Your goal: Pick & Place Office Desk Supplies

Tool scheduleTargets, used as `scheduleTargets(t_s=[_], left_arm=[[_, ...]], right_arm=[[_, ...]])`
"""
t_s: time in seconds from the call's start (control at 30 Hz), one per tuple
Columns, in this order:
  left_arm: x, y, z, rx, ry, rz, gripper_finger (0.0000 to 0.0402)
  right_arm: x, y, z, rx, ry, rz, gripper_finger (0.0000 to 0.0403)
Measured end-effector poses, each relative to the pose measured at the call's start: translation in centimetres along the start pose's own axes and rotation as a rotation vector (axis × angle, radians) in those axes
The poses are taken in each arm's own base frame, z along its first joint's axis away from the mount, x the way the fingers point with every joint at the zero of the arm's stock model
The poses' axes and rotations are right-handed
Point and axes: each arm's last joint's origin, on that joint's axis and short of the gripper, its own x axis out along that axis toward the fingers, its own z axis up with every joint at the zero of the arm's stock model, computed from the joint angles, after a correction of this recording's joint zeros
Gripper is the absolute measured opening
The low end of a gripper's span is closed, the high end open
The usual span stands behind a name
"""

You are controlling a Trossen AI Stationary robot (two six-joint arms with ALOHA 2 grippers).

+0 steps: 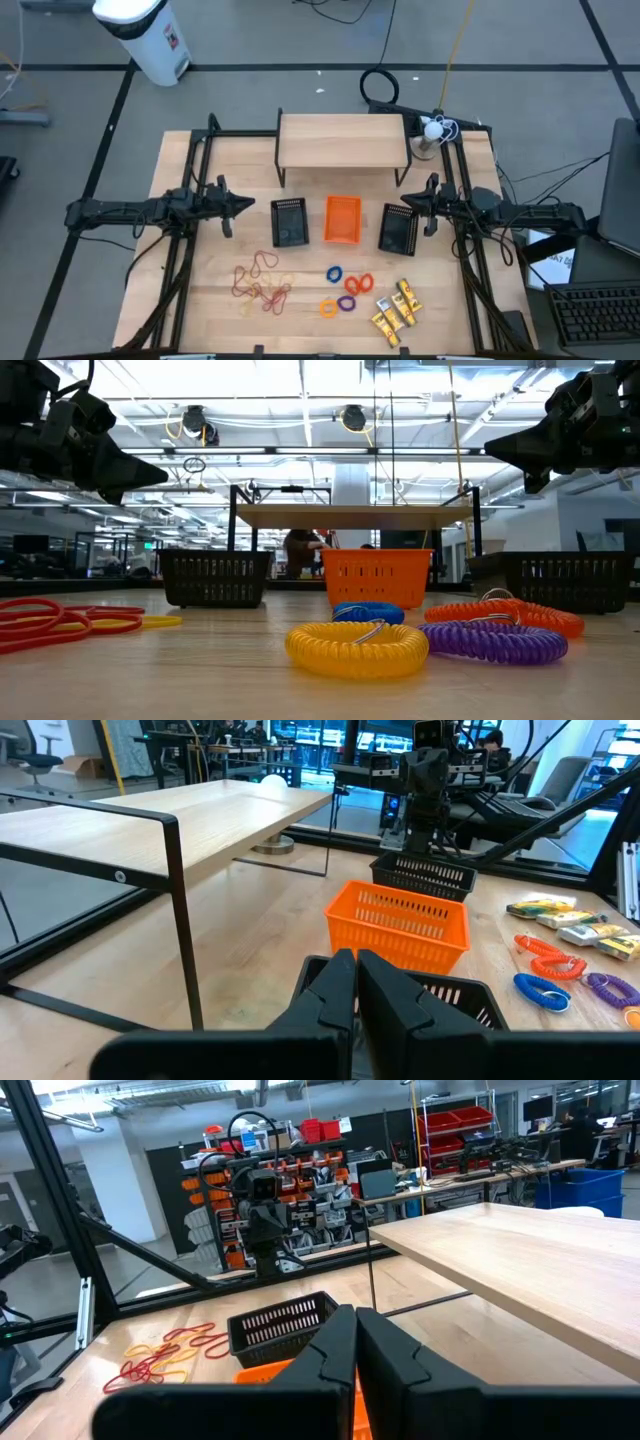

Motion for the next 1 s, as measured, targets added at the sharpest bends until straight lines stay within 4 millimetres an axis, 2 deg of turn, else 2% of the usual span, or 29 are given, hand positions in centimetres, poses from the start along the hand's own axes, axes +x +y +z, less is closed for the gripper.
scheduleTargets(t_s=[1.0], left_arm=[[0.00,0.00,0.00,0.000,0.000,0.000,0.0019]], right_arm=[[0.00,0.00,0.00,0.000,0.000,0.000,0.0000]])
